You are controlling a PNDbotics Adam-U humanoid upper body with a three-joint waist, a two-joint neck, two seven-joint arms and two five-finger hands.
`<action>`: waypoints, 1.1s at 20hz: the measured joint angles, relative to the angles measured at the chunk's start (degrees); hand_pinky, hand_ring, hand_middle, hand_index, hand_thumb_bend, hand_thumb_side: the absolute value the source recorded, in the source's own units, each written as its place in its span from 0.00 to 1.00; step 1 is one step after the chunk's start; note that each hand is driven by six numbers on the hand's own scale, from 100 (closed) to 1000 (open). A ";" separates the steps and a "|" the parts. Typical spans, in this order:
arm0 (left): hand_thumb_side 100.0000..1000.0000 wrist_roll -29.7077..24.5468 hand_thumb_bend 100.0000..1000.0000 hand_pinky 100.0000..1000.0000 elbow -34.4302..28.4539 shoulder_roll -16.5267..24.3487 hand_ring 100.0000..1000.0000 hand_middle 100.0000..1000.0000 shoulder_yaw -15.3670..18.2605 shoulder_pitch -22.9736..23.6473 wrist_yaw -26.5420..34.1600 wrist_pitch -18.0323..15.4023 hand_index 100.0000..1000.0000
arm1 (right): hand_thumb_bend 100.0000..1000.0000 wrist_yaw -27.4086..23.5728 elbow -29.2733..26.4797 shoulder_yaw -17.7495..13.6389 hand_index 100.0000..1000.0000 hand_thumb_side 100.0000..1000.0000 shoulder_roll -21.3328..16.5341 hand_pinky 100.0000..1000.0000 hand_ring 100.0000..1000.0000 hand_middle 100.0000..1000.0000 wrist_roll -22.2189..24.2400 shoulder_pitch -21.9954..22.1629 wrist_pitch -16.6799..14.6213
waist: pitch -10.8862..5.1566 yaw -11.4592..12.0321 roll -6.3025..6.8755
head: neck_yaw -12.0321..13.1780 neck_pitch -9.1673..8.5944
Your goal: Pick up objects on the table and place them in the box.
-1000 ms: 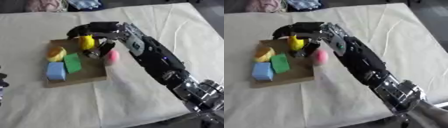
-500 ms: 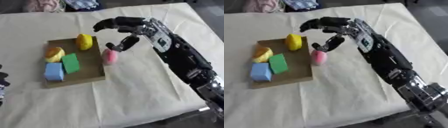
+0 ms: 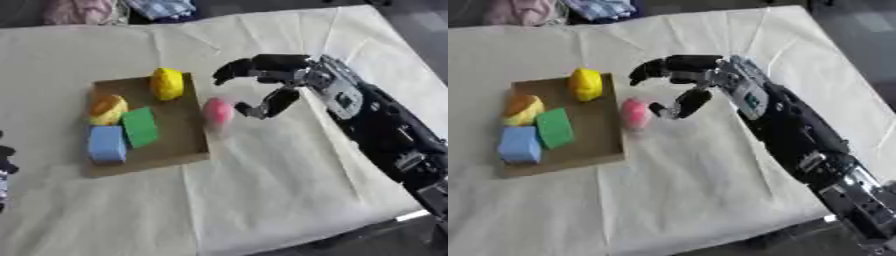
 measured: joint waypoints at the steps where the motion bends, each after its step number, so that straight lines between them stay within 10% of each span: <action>1: 0.64 -0.01 0.00 0.71 0.00 0.00 0.48 0.55 0.00 0.00 0.00 -0.01 0.81 | 0.00 0.36 -0.09 0.02 0.91 0.26 0.00 0.92 0.90 0.94 -0.02 0.01 -0.02 | 0.00 0.00 0.00 | 0.00 0.00; 22: 0.65 -0.26 0.00 0.71 0.00 0.00 0.49 0.55 0.00 -0.01 -0.04 0.01 0.81 | 0.00 11.33 1.38 1.02 0.84 0.24 3.67 0.91 0.88 0.93 -4.24 -0.84 -4.24 | 0.01 0.42 0.00 | -0.59 0.00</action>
